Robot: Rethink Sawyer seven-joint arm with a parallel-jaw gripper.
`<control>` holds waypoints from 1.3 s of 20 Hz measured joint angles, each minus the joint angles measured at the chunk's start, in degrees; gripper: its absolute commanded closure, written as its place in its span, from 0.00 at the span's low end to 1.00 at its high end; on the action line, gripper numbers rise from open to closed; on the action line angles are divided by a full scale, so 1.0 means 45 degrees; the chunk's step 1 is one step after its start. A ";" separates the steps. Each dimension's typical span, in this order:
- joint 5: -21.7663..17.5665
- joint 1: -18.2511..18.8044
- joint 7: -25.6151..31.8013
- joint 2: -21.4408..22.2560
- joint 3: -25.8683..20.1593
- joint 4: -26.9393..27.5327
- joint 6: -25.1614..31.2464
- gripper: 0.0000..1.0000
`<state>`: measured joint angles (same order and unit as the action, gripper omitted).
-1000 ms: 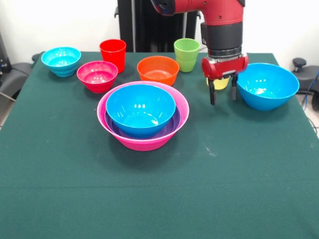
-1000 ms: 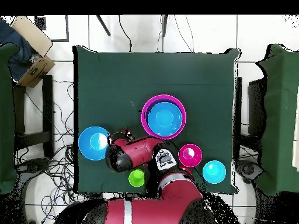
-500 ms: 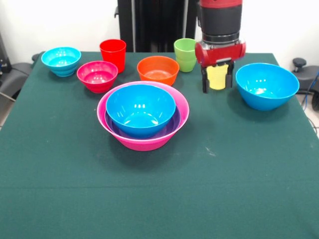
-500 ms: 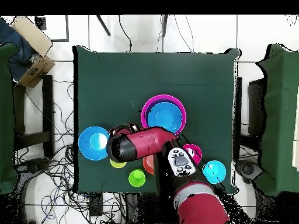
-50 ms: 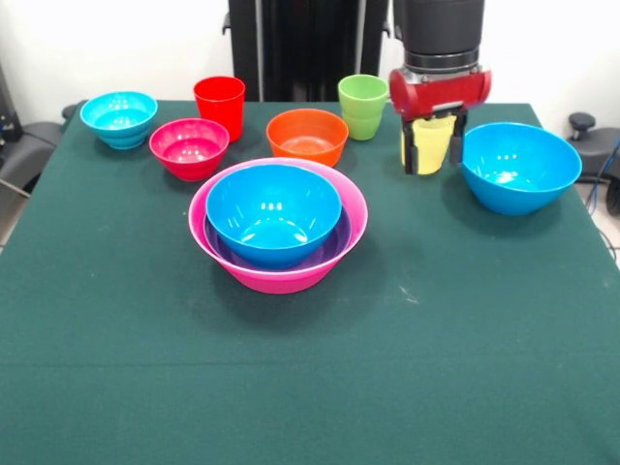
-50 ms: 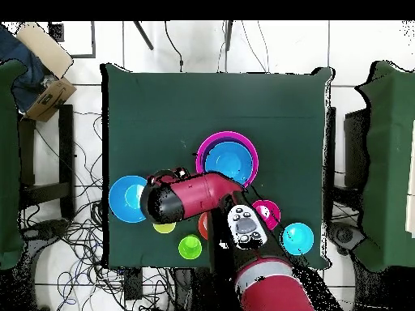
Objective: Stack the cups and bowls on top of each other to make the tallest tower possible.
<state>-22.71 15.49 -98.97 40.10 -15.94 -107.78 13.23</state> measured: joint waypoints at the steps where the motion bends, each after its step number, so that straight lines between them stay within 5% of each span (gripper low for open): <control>1: 0.0000 -0.0098 0.0000 -0.0005 0.0025 0.0007 0.0000 0.00; 13: 0.0111 -0.2112 0.0000 -0.0012 0.0512 0.0202 0.0000 0.00; 26: 0.0116 -0.1296 0.0000 -0.0479 0.0525 0.0287 -0.0003 0.00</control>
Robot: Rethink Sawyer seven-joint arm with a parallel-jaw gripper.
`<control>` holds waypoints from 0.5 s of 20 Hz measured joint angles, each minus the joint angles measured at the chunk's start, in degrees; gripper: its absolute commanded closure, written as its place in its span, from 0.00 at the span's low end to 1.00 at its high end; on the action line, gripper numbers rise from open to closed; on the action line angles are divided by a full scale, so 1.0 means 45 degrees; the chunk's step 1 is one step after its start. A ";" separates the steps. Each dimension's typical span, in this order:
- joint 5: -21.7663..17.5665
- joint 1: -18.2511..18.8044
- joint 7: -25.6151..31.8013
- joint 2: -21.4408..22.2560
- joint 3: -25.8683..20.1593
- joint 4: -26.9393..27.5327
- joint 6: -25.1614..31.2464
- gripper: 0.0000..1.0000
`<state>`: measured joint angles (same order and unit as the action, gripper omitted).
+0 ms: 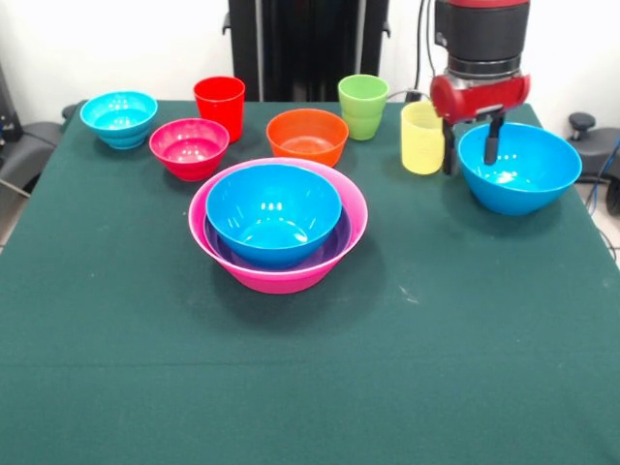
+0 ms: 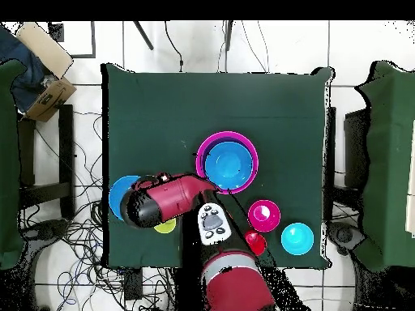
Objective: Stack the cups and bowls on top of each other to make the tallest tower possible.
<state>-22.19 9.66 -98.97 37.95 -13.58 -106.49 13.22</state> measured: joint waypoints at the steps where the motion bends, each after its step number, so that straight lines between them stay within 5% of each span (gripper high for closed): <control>1: 0.0000 0.0100 0.0000 -0.0018 0.0006 0.0004 0.0000 0.00; 10: 0.0003 -0.0099 0.0000 -0.0360 0.0631 0.0015 -0.0756 0.00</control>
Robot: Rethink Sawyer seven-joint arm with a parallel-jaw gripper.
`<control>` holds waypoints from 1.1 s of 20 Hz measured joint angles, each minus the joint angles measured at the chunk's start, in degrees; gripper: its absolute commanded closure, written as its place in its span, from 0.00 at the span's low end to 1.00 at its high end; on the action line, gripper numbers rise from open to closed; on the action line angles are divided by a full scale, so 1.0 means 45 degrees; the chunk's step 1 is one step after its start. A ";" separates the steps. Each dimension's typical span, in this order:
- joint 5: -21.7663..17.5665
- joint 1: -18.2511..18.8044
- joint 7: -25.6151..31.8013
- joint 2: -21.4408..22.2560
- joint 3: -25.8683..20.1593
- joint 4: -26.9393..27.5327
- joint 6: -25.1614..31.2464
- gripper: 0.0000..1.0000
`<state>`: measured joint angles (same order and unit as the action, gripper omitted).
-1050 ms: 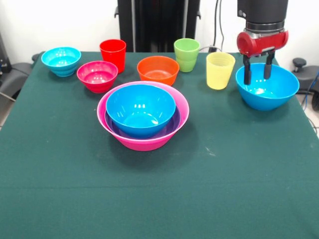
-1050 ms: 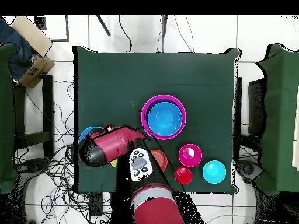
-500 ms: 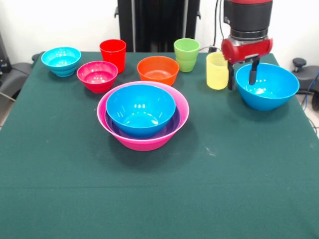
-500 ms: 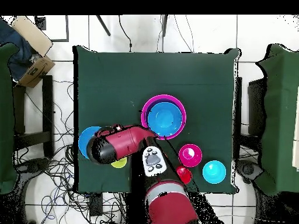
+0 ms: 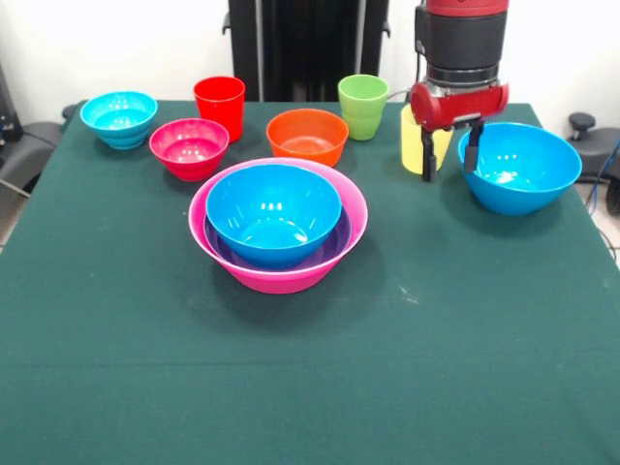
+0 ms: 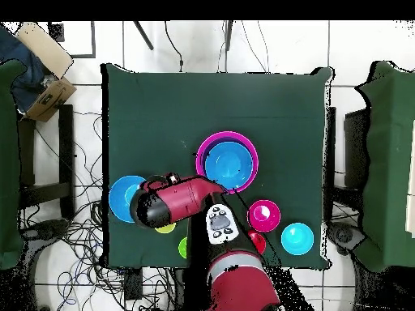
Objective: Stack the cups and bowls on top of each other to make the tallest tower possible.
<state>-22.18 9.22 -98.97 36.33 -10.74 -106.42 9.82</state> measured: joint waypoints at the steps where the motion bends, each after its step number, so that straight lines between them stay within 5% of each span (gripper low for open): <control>1: 0.0003 -0.0067 0.0000 -0.0060 0.0079 0.0002 -0.0106 0.00; 14: 0.0011 -0.0531 0.0000 -0.0420 0.0531 0.0013 -0.0793 0.00; 22: 0.0417 -0.0091 0.0000 0.0417 0.0207 0.0009 0.0522 0.00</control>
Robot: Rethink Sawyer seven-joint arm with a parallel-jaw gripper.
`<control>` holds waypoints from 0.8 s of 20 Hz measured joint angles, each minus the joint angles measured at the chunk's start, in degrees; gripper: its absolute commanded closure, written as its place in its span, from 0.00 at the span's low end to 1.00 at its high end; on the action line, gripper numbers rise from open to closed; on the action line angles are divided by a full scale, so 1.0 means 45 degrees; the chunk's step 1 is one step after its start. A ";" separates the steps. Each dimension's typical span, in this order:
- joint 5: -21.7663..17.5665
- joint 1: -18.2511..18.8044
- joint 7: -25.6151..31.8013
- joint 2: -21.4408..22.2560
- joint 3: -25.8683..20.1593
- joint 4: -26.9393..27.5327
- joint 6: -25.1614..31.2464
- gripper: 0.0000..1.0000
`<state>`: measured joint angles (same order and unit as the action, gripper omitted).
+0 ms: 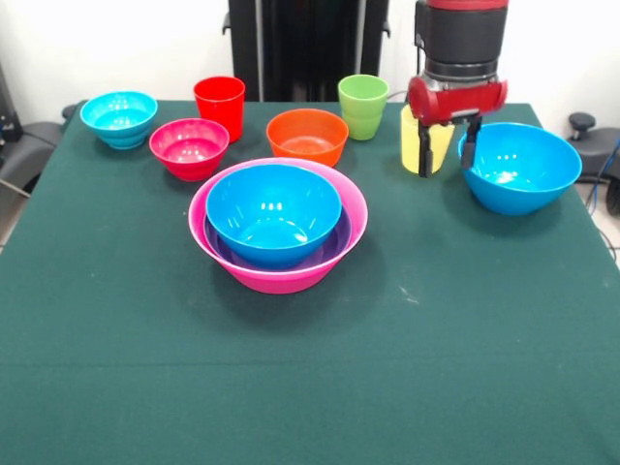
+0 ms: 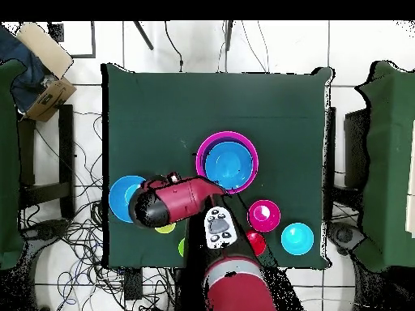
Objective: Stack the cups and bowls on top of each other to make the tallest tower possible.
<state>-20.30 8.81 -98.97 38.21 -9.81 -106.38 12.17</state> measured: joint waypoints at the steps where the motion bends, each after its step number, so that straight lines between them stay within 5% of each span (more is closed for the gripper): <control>1: 0.0137 0.0167 0.0000 0.0267 -0.0130 0.0002 0.0517 0.00; 10: 0.0298 0.0216 0.0000 0.0765 -0.0260 0.0158 0.1357 0.00; 16: 0.0293 -0.0513 0.0000 0.0644 -0.0071 0.0346 0.1355 0.00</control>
<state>-18.98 6.50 -98.97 41.10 -10.13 -104.82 18.27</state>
